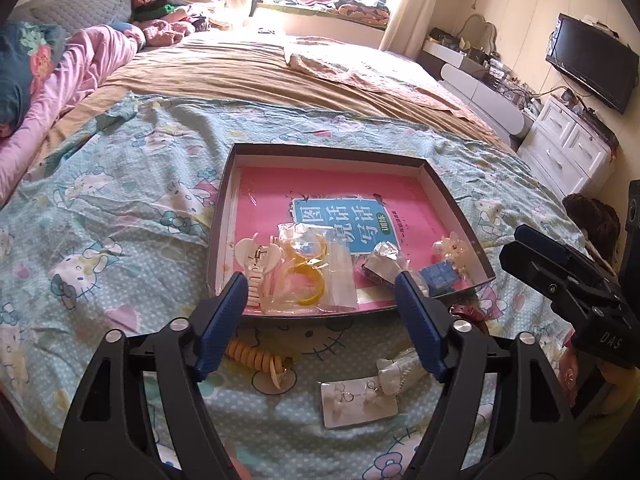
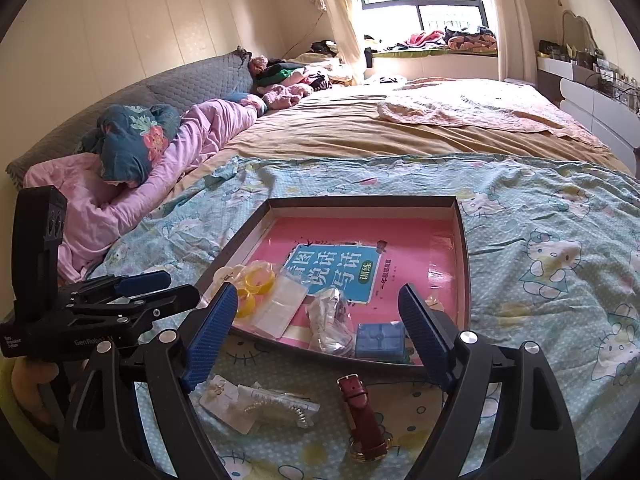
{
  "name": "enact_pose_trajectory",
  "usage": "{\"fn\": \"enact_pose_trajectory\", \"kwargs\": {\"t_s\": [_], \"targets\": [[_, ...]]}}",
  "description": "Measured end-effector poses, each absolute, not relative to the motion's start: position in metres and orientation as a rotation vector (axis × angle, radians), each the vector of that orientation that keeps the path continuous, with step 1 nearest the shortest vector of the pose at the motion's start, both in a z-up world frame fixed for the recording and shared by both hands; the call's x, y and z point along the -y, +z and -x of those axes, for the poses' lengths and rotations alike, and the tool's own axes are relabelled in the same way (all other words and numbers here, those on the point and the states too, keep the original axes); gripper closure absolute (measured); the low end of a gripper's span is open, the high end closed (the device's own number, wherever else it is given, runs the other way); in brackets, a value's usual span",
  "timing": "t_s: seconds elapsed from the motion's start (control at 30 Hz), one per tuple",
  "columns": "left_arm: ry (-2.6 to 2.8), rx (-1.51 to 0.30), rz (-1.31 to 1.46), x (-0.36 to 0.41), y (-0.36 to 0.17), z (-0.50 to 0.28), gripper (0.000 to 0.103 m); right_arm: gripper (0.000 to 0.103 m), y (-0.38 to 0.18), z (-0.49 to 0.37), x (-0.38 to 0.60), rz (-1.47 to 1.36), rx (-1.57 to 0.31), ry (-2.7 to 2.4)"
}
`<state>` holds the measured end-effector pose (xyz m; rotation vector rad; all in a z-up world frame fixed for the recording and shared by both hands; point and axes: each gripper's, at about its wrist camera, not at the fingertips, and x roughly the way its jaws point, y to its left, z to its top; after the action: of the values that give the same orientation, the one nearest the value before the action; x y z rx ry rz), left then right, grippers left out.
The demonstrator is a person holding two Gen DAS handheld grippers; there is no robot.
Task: Organize jewelry
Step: 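Withdraw both tools from the tray toward the remaining loose items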
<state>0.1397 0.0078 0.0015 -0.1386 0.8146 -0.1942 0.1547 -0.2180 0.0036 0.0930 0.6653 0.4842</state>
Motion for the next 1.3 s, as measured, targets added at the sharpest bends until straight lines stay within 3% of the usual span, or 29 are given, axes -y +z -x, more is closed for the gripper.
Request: {"fn": "enact_pose_trajectory", "kwargs": {"t_s": [0.1, 0.17, 0.37, 1.3], "targets": [[-0.182, -0.788, 0.141, -0.011, 0.011, -0.133, 0.025, 0.022, 0.011, -0.148, 0.221, -0.093, -0.649, 0.486], [-0.172, -0.772, 0.144, -0.014, 0.016, -0.130, 0.015, 0.022, 0.014, -0.144, 0.222, -0.094, -0.639, 0.487], [-0.154, -0.733, 0.160, -0.023, 0.029, -0.117, 0.011, 0.022, 0.022, -0.131, 0.225, -0.091, -0.620, 0.494], [-0.159, -0.738, 0.102, -0.010, 0.024, -0.078, 0.010, 0.022, 0.015, -0.090, 0.237, -0.049, -0.646, 0.494]]}}
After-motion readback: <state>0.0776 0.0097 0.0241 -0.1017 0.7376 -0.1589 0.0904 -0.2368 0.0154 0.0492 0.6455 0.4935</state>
